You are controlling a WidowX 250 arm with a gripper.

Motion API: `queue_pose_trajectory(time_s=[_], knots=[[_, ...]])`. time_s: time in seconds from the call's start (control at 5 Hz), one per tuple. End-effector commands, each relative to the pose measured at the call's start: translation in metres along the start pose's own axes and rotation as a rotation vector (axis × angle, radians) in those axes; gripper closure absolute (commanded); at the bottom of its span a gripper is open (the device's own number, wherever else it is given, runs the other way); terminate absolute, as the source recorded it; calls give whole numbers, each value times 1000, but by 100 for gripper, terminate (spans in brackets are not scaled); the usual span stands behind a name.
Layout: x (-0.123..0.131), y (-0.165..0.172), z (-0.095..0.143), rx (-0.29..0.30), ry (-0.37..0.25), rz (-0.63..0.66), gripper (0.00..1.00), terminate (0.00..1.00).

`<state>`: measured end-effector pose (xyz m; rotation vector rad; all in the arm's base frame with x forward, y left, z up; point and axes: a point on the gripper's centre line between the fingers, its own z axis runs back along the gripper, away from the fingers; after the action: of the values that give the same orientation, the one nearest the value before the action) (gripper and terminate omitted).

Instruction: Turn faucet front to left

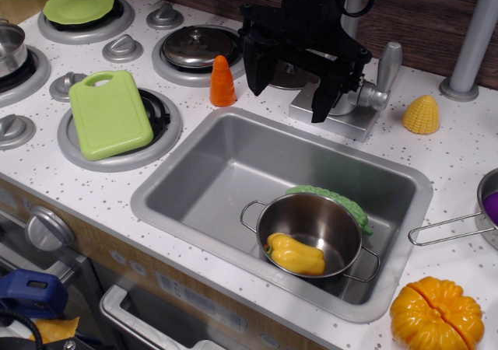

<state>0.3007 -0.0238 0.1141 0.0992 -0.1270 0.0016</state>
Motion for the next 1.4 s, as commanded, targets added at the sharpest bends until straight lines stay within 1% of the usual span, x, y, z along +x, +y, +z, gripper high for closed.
queue_pose_trajectory(time_s=[0.0, 0.2, 0.4, 0.6, 0.8, 1.0, 1.2], knots=[[0, 0, 0, 0, 0, 0, 0, 0], [2, -6, 1, -48, -68, 12, 0, 0], [7, -16, 7, -72, -114, 26, 0, 0], [14, -28, 11, -89, -146, 35, 0, 0], [21, -40, 15, -104, -164, 36, 0, 0], [29, -49, 16, -92, -201, 17, 0, 0], [42, -56, 18, -85, -227, -2, 0, 0]])
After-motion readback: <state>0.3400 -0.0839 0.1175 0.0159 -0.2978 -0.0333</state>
